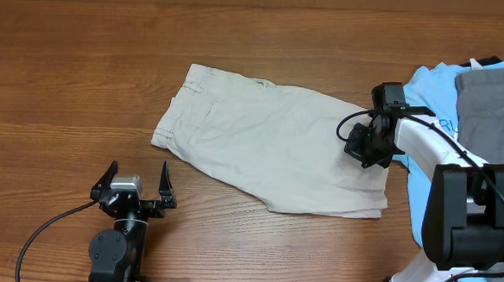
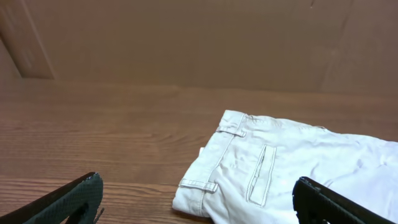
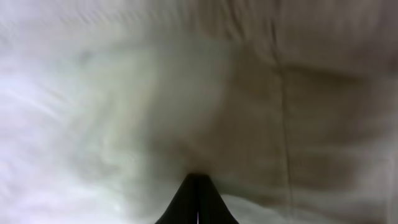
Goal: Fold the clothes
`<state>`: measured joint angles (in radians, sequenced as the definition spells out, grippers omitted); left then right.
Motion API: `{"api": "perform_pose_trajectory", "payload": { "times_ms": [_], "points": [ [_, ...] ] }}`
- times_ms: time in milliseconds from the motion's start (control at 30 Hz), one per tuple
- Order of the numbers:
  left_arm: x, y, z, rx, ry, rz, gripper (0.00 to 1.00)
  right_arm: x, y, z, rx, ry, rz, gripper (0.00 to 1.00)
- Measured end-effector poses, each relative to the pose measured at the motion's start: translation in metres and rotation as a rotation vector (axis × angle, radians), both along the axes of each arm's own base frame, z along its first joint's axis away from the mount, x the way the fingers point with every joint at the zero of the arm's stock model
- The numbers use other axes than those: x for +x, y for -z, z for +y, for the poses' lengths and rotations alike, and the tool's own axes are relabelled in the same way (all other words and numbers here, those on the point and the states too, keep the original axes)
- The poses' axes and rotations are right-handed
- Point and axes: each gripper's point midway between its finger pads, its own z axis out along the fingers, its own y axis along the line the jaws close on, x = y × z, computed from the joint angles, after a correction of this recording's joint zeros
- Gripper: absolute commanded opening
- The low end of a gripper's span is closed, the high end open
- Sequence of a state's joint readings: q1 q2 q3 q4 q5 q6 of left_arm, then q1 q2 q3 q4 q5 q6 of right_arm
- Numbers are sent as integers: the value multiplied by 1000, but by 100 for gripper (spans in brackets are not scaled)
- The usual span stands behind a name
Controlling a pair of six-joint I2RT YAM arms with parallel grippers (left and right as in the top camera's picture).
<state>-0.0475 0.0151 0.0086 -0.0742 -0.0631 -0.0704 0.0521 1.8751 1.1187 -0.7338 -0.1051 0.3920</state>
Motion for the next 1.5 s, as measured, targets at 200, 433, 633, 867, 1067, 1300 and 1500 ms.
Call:
{"api": "perform_pose_trajectory", "payload": {
  "times_ms": [200, 433, 633, 867, 1067, 1300, 1500],
  "points": [
    [0, 0, 0, 0, 0, 0, 100, 30, 2, 4, 20, -3, -109, 4],
    [0, 0, 0, 0, 0, 0, 100, 64, 1, 9, 40, -9, -231, 4],
    [0, 0, 0, 0, 0, 0, 100, 73, -1, 17, 17, -82, -257, 4],
    [0, 0, 0, 0, 0, 0, 100, 54, -29, 6, -35, -143, -50, 4],
    [0, 0, 0, 0, 0, 0, 100, 74, -108, -48, -63, -47, -81, 4],
    [0, 0, 0, 0, 0, 0, 100, 50, -105, -119, -61, 60, -38, 4],
    [0, 0, 0, 0, 0, 0, 100, 42, -71, -126, -5, 48, -47, 4]
  ]
}}
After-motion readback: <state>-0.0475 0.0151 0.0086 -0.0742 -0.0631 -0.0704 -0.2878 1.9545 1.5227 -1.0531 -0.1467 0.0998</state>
